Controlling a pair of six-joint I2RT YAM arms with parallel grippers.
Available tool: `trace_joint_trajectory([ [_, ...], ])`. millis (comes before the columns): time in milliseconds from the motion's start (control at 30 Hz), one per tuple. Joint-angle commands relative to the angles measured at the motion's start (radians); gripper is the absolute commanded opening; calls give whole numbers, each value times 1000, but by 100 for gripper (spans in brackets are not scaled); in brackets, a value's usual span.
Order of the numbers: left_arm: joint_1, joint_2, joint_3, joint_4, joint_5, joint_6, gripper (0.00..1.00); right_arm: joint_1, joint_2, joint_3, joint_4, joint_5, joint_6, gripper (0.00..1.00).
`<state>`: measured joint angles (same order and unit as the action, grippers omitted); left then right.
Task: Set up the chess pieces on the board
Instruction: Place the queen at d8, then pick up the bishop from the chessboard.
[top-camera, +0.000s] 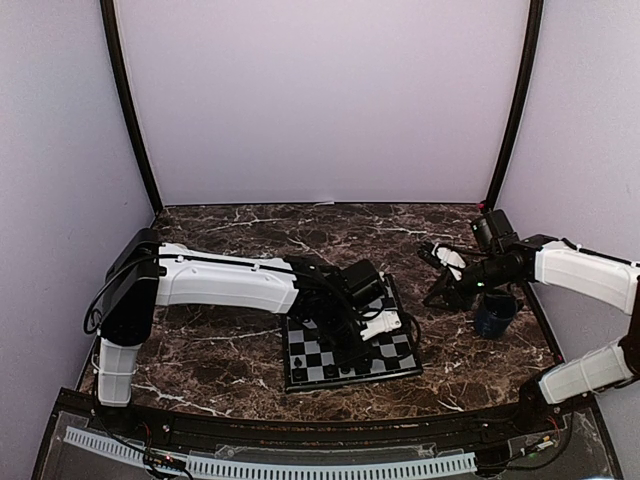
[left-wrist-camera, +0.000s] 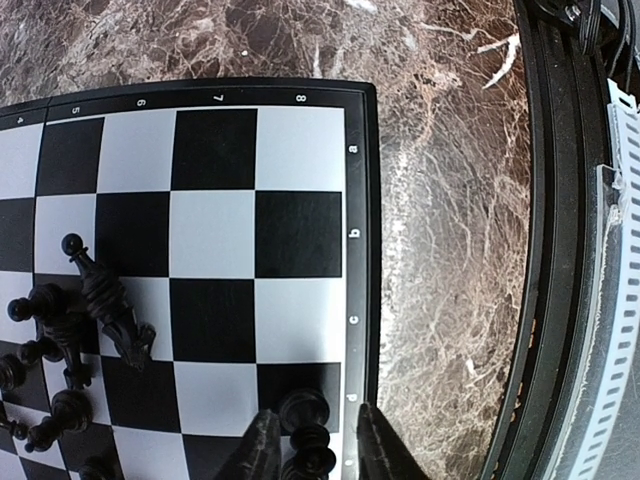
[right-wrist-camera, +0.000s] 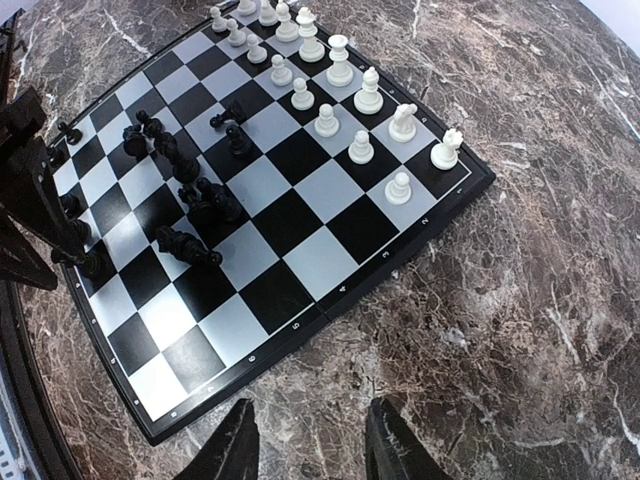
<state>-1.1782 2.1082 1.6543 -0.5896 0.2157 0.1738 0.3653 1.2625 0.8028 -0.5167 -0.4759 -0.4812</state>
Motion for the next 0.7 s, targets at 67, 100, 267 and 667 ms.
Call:
trace_joint_trajectory([
  [67, 1, -32, 56, -29, -32, 8, 33, -6, 16, 22, -3, -24, 2, 39],
  [100, 2, -49, 61, -23, -40, 9, 34, -6, 19, 30, -13, -29, 2, 40],
  [267, 42, -151, 48, 37, -67, -23, 39, -5, 89, 107, -109, -78, -15, 42],
  [667, 252, -352, -309, 206, -141, -303, 41, 136, 297, 374, -221, -22, -38, 41],
])
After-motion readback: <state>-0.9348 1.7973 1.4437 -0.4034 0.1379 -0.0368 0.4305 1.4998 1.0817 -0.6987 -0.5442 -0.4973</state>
